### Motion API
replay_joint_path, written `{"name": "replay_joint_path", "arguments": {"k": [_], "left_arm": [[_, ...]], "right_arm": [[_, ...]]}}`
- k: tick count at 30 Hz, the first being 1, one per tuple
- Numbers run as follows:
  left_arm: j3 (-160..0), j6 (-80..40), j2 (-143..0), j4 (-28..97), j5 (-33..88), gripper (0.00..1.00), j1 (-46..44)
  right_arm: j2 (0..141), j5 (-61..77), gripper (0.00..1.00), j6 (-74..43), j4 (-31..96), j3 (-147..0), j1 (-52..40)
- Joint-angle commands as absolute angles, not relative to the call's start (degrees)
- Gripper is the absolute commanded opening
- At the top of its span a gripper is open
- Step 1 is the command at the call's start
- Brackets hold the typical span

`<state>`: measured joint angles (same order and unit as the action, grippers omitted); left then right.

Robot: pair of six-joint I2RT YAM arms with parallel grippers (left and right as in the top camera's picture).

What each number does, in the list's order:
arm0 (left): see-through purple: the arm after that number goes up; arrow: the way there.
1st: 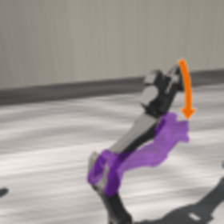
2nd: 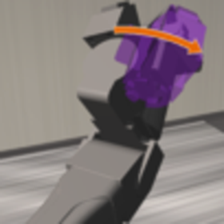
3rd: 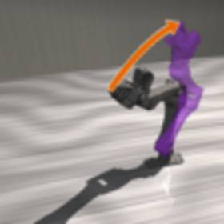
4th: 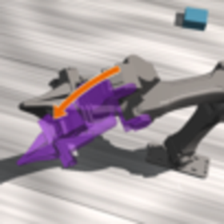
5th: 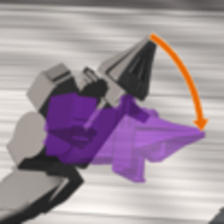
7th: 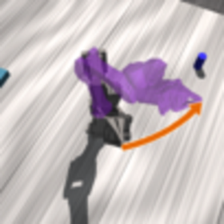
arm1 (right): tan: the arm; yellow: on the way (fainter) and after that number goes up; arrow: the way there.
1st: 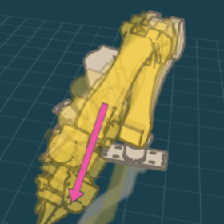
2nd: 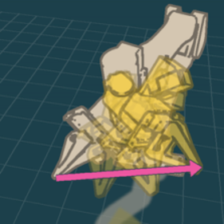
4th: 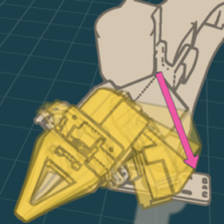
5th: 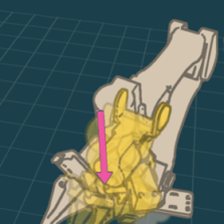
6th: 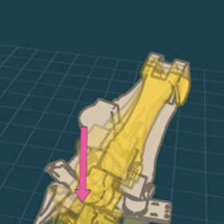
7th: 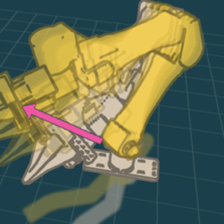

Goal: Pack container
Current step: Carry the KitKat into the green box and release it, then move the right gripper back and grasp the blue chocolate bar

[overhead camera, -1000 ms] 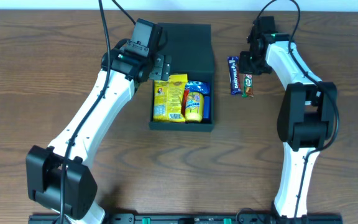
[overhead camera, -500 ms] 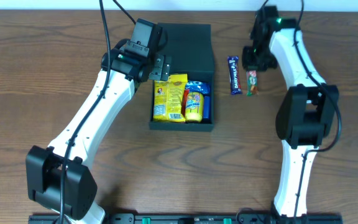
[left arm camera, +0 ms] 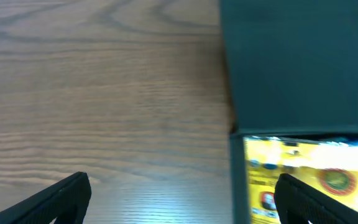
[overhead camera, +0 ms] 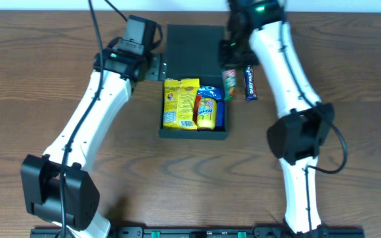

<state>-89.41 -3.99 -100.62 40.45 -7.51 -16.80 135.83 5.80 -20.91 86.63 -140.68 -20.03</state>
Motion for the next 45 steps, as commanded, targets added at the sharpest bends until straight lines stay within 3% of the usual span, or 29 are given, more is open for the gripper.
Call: {"name": "replay_joint_path", "arguments": {"k": [1, 5, 22, 24, 25, 28, 36, 41, 45], "left_arm": [[-90.19, -3.22, -100.79, 40.51, -7.44, 0.95, -14.92], [-90.19, -3.25, -100.82, 40.45, -4.56, 0.95, -12.93], [-90.19, -3.38, -100.82, 40.23, -2.79, 0.95, -10.83], [-90.19, -3.36, -100.82, 40.21, -2.79, 0.95, -10.83], [-90.19, -3.38, -100.82, 40.21, -2.79, 0.95, -10.83], [-90.19, -3.38, -100.82, 40.21, -2.76, 0.95, -10.83], [-90.19, -3.33, -100.82, 40.25, -2.79, 0.95, -10.85], [-90.19, -3.36, -100.82, 40.27, -2.76, 0.95, -10.9], [-90.19, -3.38, -100.82, 40.36, -2.72, 0.95, -10.9]], "right_arm": [[135.55, 5.28, 0.01, -28.93, 87.05, -138.72, -23.88], [135.55, 0.12, 0.01, -35.97, 86.52, -135.98, -27.73], [135.55, -6.72, 0.02, -35.05, 84.38, -127.7, -27.79], [135.55, -7.18, 0.41, -35.07, 84.36, -127.7, -27.7], [135.55, -7.77, 0.52, -35.05, 84.38, -127.7, -27.66], [135.55, -8.21, 0.59, -35.07, 84.42, -127.7, -27.55], [133.08, -8.19, 0.57, -35.05, 84.79, -128.66, -26.87], [126.61, -10.76, 0.59, -32.42, 78.35, -128.68, -22.96], [126.89, -10.28, 0.54, -32.05, 75.44, -128.07, -18.06]]}}
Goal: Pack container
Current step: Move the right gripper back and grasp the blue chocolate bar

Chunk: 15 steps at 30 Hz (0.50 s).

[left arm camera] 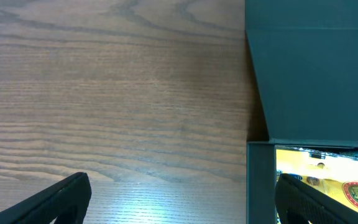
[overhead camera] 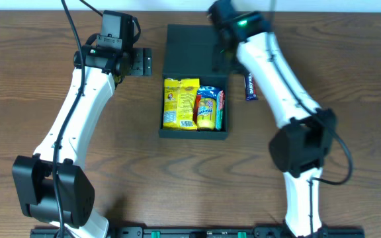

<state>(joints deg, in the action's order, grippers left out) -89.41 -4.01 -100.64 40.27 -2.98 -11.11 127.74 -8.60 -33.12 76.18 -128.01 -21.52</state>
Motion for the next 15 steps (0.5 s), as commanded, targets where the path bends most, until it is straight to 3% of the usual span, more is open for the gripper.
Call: {"name": "replay_joint_path", "arguments": {"k": [1, 8, 15], "left_arm": [[-90.19, -3.38, -100.82, 40.47, -2.72, 0.95, -10.9], [-90.19, -3.38, -100.82, 40.51, -2.72, 0.95, -10.9], [-90.19, -3.38, -100.82, 40.51, -2.74, 0.95, -10.9]], "right_arm": [[127.17, -10.31, 0.52, -32.03, 74.3, -127.57, -17.04], [133.32, -6.5, 0.5, -25.56, 63.05, -126.52, -12.27], [140.0, -6.17, 0.53, -23.94, 60.86, -126.52, -11.62]]}}
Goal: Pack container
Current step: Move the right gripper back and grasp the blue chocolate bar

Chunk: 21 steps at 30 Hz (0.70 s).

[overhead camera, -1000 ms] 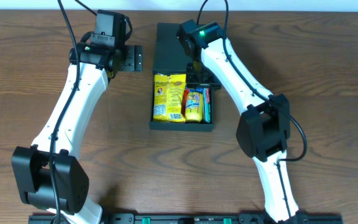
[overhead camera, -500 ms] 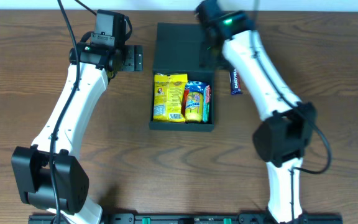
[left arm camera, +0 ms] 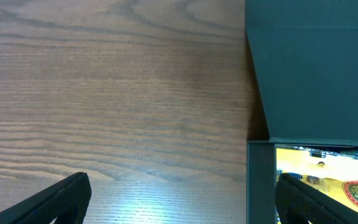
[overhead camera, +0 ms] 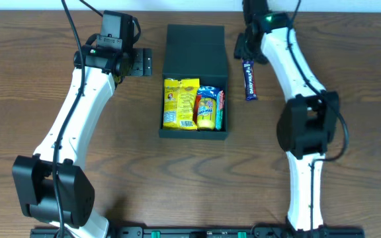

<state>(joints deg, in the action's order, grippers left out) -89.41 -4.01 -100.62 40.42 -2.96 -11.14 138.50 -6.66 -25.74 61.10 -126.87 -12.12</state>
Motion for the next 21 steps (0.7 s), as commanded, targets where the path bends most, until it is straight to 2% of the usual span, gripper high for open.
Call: {"name": "replay_joint_path", "arguments": {"k": [1, 7, 15, 21], "left_arm": [[-90.19, -3.38, -100.82, 40.51, -2.72, 0.95, -10.9], [-90.19, -3.38, -100.82, 40.49, -2.74, 0.96, -10.9], [-90.19, -3.36, -100.82, 40.47, -2.74, 0.96, -10.9], [-90.19, -3.36, -100.82, 40.47, -2.76, 0.96, -10.9]], "right_arm": [[140.7, -6.17, 0.54, -23.55, 60.75, -126.52, -11.51], [143.13, -5.78, 0.61, -20.38, 59.72, -126.52, -10.41], [145.69, -0.12, 0.59, -12.64, 59.05, -126.52, -9.76], [146.41, 0.3, 0.52, -11.49, 58.85, -126.52, -9.76]]}}
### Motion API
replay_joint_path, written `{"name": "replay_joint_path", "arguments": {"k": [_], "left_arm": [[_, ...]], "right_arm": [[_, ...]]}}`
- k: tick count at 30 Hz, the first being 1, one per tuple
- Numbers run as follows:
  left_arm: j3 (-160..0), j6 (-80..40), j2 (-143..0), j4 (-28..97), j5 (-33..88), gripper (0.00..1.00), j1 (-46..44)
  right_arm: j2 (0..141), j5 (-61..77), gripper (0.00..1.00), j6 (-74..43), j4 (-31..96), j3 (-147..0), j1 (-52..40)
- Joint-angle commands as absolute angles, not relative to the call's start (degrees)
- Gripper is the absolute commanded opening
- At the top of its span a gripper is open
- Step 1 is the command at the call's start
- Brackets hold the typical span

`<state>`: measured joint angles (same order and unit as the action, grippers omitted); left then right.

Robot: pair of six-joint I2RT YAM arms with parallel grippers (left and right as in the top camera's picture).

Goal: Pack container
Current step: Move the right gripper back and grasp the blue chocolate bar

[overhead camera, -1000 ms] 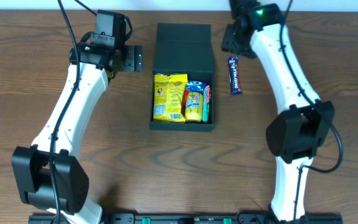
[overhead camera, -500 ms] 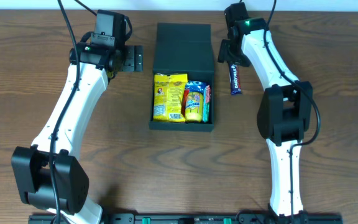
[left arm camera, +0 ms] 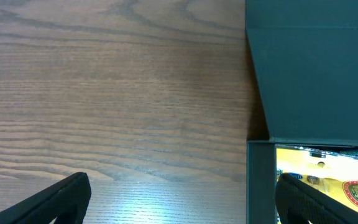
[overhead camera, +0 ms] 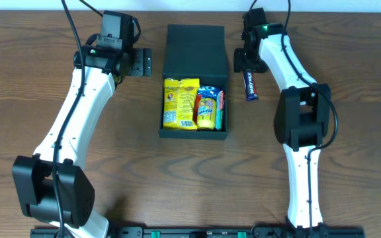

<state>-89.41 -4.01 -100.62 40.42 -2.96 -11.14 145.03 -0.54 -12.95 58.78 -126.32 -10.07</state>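
The black container (overhead camera: pixel 195 132) lies open mid-table, its lid (overhead camera: pixel 196 46) folded back. Inside are a yellow packet (overhead camera: pixel 180 102), a yellow-and-blue packet (overhead camera: pixel 206 109) and a green snack (overhead camera: pixel 219 110) along the right wall. A purple Dairy Milk bar (overhead camera: pixel 249 84) lies on the table to the right of the box. My right gripper (overhead camera: pixel 243 61) is at the bar's far end, fingers apparently spread. My left gripper (overhead camera: pixel 141 63) stands open and empty left of the lid. The left wrist view shows its fingers (left arm camera: pixel 61 199) wide apart over bare wood, with the lid (left arm camera: pixel 309 68) and yellow packet (left arm camera: pixel 328 186) at the right.
Brown wooden table (overhead camera: pixel 349 132) all around. Both arms reach in from the near edge, the left arm (overhead camera: pixel 78 125) crossing the left side and the right arm (overhead camera: pixel 303 132) the right side.
My right gripper has moved a little nearer, from beside the lid's right edge to the far end of the Dairy Milk bar. The left arm has not moved.
First my right gripper was at the box's right wall with the green snack, and the left gripper sat close to the box. Then the snack lay inside and both grippers had drawn back. The right one then went beside the lid, and now to the bar.
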Motion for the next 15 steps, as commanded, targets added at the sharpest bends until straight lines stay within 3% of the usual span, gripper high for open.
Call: {"name": "replay_joint_path", "arguments": {"k": [1, 7, 8, 9, 10, 15], "left_arm": [[-90.19, -3.36, -100.82, 40.47, -2.76, 0.96, -10.9], [-90.19, -3.36, -100.82, 40.47, -2.76, 0.96, -10.9], [-90.19, -3.36, -100.82, 40.47, -2.76, 0.96, -10.9], [-90.19, -3.36, -100.82, 40.47, -2.76, 0.96, -10.9], [-90.19, -3.36, -100.82, 40.47, -2.76, 0.96, -10.9], [-90.19, -3.36, -100.82, 40.47, -2.76, 0.96, -10.9]], "right_arm": [[146.67, 0.3, 0.52, -11.49, 58.87, -126.52, -9.76], [147.35, 0.23, 0.52, -11.49, 58.78, -126.52, -9.67], [147.35, 0.23, 0.45, -11.51, 58.63, -126.52, -9.67], [147.35, 0.21, 0.11, -11.51, 58.54, -126.52, -9.65], [147.35, 0.23, 0.02, -11.51, 58.7, -126.52, -9.65], [147.35, 0.19, 0.01, -11.51, 59.44, -126.52, -9.61]]}}
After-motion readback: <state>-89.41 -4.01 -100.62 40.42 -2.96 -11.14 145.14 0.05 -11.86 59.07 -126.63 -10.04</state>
